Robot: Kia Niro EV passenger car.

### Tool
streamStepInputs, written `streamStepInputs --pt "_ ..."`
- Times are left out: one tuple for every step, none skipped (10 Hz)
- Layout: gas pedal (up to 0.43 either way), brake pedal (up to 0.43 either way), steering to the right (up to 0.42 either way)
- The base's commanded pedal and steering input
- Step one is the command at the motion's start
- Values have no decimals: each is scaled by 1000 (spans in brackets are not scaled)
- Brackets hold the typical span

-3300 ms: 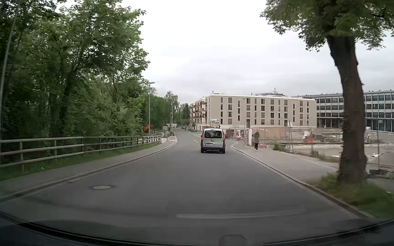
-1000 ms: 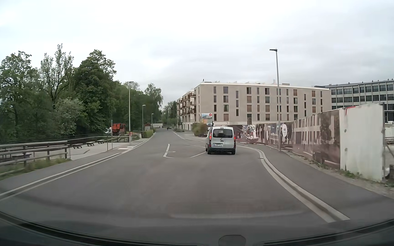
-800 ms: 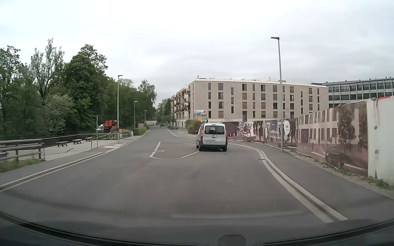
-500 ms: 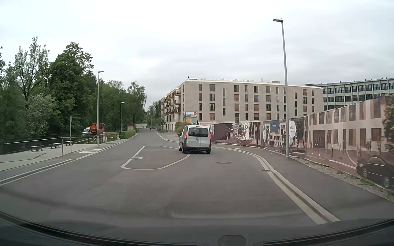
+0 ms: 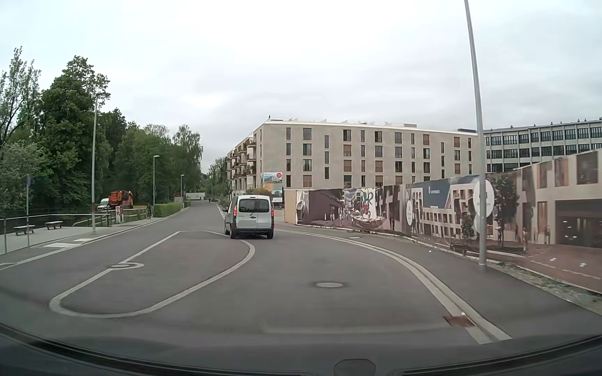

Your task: Follow the waypoints while adhering to traffic rules and regulations

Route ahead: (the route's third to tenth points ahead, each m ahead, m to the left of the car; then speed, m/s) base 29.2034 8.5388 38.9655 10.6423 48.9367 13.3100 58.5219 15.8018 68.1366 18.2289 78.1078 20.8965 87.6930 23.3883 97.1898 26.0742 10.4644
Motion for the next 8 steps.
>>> streamStepInputs --pt "0 104 -16" --pt "0 6 -28" --pt "0 0 -41" --pt "0 0 -57" --pt "0 0 -79" --pt "0 0 -93" --pt "0 0 -104" --pt "0 0 -109"
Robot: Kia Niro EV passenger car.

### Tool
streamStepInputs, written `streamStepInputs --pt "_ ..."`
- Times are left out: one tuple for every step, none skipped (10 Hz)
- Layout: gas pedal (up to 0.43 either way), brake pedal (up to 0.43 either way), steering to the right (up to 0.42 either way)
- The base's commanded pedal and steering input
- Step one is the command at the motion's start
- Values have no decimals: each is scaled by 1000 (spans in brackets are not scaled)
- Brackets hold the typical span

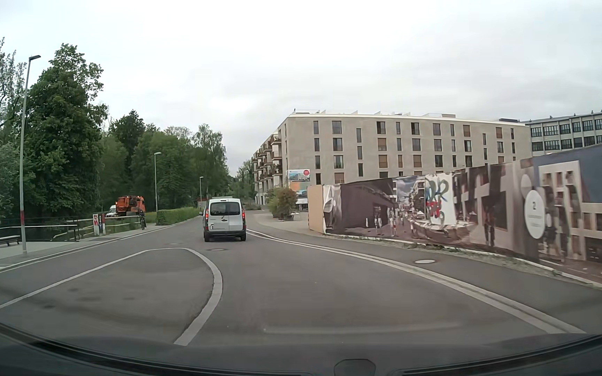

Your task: Follow the waypoints while adhering to traffic rules and regulations

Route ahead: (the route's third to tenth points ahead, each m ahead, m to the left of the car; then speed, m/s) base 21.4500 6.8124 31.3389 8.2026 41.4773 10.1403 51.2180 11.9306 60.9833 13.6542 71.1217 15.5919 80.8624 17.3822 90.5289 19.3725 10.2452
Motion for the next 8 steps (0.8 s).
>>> streamStepInputs --pt "67 0 -112" --pt "118 0 -114" --pt "157 0 -114" --pt "157 0 -114" --pt "157 0 -113" --pt "157 0 -112" --pt "157 0 -111" --pt "157 0 -109"
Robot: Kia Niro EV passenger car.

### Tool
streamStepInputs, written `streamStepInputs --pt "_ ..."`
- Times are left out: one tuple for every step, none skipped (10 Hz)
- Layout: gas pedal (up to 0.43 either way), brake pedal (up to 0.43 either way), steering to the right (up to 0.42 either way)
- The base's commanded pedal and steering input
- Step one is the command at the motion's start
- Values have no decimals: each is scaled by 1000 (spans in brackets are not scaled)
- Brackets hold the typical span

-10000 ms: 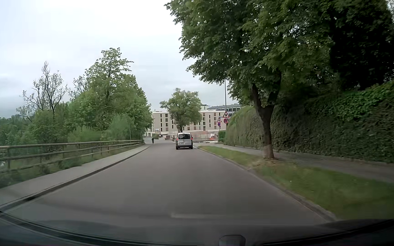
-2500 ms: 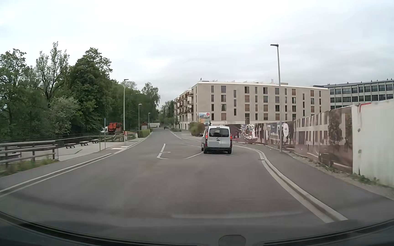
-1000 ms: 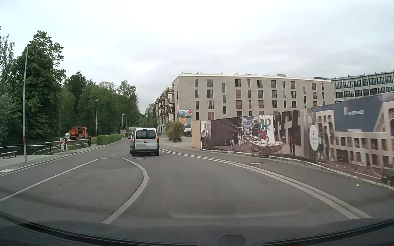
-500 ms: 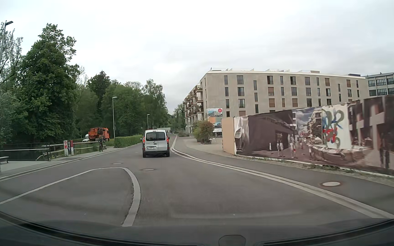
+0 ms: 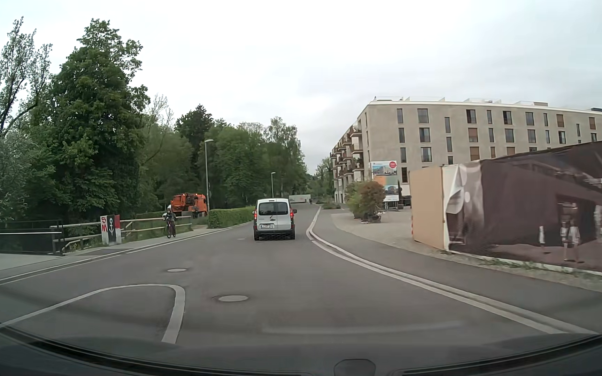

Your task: Follow the waypoints while adhering to traffic rules and regulations

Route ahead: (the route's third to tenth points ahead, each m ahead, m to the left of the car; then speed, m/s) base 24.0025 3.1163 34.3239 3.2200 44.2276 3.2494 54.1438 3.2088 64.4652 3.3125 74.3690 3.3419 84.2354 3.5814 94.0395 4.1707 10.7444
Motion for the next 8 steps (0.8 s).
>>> streamStepInputs --pt "157 0 -105" --pt "157 0 -98" --pt "157 0 -86" --pt "157 0 -72" --pt "157 0 -60" --pt "157 0 -40" --pt "157 0 -24" --pt "157 0 -6"
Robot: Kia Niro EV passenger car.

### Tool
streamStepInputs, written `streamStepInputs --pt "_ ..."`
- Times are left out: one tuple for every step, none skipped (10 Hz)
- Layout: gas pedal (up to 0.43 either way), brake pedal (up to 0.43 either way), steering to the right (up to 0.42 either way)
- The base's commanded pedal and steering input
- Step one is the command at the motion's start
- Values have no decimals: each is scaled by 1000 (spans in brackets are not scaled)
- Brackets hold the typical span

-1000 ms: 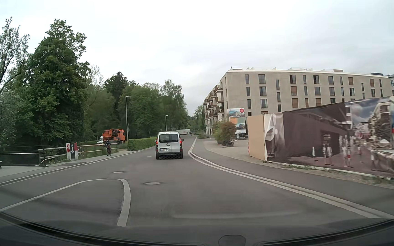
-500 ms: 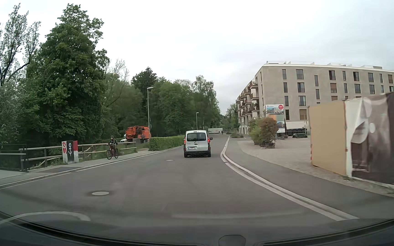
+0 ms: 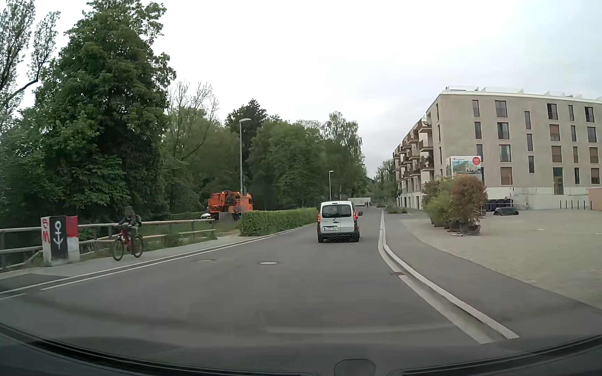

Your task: Follow the waypoints while adhering to traffic rules and regulations

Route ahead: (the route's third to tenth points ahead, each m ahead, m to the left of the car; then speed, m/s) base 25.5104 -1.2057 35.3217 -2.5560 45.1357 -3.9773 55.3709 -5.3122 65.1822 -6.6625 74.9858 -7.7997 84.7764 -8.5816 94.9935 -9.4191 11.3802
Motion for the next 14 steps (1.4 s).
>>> streamStepInputs --pt "157 0 9" --pt "157 0 13" --pt "157 0 20" --pt "157 0 30" --pt "157 0 39" --pt "157 0 43" --pt "157 0 41" --pt "157 0 35" --pt "157 0 31" --pt "157 0 28" --pt "157 0 29" --pt "157 0 28" --pt "157 0 27" --pt "157 0 25"
